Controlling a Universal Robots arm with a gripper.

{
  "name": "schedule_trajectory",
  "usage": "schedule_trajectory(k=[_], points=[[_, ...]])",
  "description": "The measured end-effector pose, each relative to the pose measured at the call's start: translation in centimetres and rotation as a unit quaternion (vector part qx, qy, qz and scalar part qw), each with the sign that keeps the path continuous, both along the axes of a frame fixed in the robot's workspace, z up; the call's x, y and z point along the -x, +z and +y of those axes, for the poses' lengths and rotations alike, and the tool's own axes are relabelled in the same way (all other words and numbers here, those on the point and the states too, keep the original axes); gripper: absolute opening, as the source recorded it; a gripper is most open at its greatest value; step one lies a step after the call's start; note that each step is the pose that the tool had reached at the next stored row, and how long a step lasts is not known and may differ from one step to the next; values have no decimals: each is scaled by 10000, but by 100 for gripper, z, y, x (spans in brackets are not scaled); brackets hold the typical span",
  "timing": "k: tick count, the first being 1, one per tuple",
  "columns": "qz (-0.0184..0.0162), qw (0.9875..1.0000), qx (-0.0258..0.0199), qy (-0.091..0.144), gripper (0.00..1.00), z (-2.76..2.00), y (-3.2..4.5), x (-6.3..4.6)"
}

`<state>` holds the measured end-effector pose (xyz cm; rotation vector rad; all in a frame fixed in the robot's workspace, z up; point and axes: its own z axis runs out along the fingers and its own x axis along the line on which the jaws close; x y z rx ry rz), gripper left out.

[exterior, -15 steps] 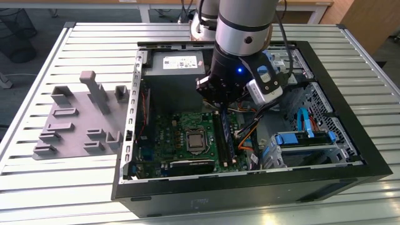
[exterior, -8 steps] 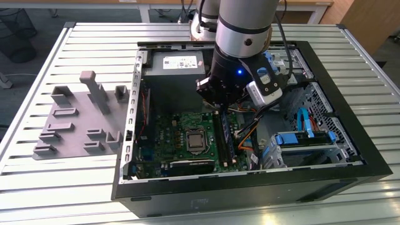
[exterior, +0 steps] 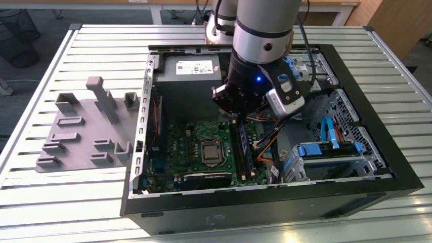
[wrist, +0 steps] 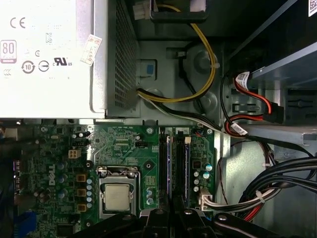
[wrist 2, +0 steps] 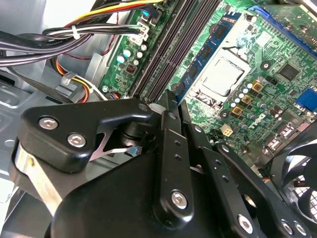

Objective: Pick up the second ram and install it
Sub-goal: 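Insert the second ram into the second slot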

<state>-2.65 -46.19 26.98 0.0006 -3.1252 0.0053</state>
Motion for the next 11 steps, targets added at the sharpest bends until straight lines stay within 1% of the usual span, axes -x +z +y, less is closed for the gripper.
schedule_trajectory(k=[11], points=[[5, 10000, -1, -1, 14, -36, -56, -4]])
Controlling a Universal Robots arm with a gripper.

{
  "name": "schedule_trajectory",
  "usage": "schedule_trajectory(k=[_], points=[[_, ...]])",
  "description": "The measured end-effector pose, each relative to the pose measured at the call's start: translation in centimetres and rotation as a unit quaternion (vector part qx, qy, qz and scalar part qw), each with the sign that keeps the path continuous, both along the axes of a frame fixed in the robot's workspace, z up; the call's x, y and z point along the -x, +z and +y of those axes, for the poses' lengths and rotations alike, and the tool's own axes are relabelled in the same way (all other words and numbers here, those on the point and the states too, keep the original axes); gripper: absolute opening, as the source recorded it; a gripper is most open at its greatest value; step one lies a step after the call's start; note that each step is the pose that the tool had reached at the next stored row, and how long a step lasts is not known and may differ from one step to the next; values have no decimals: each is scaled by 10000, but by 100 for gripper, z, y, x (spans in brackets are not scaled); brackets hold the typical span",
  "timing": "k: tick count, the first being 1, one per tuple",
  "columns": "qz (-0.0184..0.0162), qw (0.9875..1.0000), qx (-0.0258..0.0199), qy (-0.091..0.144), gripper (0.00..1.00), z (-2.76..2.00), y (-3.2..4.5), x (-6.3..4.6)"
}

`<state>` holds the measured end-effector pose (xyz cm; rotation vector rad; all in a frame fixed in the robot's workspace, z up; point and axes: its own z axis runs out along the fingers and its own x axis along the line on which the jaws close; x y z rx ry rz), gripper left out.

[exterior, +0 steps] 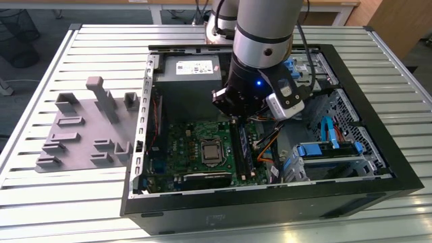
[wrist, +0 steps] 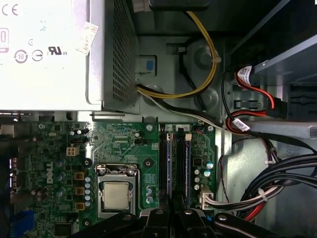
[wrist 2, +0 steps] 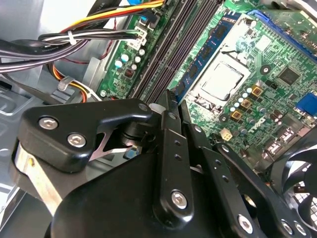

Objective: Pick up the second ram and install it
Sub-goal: 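Insert the second ram into the second slot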

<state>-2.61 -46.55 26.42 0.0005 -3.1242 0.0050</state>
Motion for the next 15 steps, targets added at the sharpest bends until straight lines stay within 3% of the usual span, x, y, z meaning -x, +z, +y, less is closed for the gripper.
schedule_trajectory(k=[10, 15], points=[[1, 10000, 0, 0, 14, -36, -95, -1], [1, 10000, 1, 0, 14, -36, -97, -1]])
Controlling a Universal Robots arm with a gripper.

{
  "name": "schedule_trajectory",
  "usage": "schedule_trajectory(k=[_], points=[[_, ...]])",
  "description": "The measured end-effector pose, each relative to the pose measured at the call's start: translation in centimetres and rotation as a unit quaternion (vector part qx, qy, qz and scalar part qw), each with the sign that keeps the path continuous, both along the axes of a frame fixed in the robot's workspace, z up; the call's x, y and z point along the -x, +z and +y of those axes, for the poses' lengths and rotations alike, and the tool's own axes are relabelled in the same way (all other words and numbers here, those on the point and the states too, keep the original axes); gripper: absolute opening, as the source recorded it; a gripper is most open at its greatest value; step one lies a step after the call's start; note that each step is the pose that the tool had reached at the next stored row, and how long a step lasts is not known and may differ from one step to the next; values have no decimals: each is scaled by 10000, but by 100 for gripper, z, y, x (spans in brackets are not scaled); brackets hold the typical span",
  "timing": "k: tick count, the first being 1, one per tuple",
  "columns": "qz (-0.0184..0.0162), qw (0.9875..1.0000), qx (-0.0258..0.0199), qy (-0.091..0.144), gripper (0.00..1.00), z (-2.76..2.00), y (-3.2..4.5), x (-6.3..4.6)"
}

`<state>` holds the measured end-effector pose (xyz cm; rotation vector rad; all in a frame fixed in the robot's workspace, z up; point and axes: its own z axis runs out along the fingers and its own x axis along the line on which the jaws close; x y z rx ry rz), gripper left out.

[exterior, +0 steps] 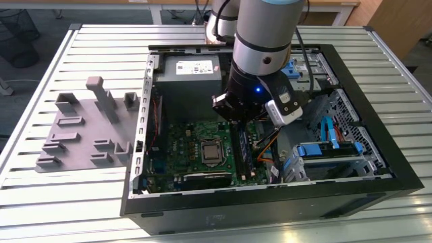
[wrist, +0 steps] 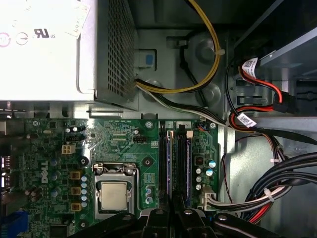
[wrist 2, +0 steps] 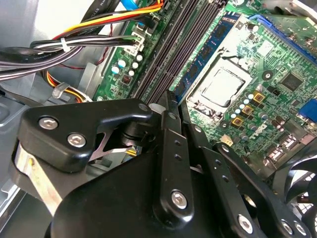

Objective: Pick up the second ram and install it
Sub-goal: 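Insert the second ram into the second slot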

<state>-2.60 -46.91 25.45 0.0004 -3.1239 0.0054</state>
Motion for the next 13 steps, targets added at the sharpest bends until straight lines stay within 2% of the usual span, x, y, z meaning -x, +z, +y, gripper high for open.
schedule_trajectory(k=[5, 13], points=[[0, 10000, -1, 1, 14, -19, -12, 0], [4, 10000, 0, 4, 14, -29, -87, 0]])
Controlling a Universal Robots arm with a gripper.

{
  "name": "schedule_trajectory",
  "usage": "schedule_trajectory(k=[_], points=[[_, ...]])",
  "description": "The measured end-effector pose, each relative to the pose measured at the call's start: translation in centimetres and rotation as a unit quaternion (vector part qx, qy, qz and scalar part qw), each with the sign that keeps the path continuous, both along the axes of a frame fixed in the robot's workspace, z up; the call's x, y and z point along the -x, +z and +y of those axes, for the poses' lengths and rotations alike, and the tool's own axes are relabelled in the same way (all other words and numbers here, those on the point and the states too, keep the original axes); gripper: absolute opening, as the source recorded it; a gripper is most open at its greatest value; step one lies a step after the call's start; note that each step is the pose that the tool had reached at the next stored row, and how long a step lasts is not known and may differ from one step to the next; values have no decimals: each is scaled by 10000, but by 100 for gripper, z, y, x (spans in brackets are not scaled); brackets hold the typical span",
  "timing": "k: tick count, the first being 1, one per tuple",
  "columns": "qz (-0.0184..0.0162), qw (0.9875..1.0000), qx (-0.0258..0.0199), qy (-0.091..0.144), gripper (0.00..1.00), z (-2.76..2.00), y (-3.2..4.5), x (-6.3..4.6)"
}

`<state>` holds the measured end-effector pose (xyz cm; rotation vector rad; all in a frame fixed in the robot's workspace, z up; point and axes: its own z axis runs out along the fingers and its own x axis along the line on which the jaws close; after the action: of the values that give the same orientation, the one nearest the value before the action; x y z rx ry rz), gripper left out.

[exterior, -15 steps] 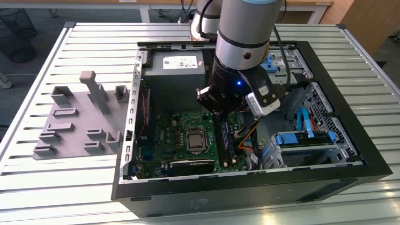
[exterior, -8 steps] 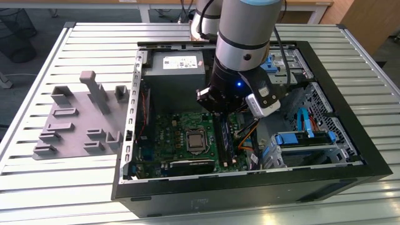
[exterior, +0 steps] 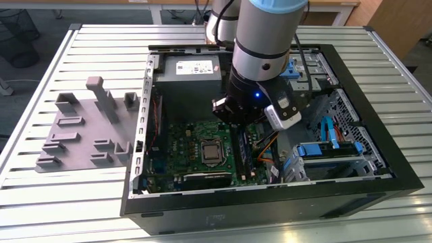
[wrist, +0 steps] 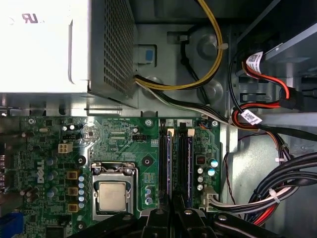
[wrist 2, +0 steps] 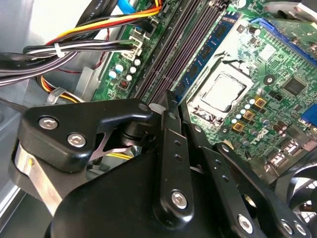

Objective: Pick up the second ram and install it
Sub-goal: 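Insert the second ram into the second slot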

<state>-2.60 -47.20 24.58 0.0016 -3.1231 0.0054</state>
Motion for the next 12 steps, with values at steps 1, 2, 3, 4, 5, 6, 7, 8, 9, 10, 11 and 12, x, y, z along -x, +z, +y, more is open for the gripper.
schedule_trajectory(k=[1, 2, 3, 4, 5, 6, 7, 8, 9, 10, 11, 12], points=[[0, 10000, 0, 0, 14, -4, -5, 0], [0, 10000, 0, 0, 14, -9, -11, 0], [1, 10000, -1, 0, 14, -13, -18, 0], [0, 10000, -1, 0, 14, -16, -27, 0], [0, 10000, -2, 0, 14, -18, -38, 0], [1, 10000, -1, 0, 14, -20, -48, 0], [2, 10000, -1, 0, 14, -21, -60, 0], [1, 10000, -1, 0, 14, -22, -71, 0], [2, 10000, -1, 0, 14, -23, -83, 0], [2, 10000, -1, 0, 14, -23, -95, 0], [2, 10000, -1, 0, 14, -23, -104, 0], [2, 10000, -1, 0, 14, -23, -113, 0]])
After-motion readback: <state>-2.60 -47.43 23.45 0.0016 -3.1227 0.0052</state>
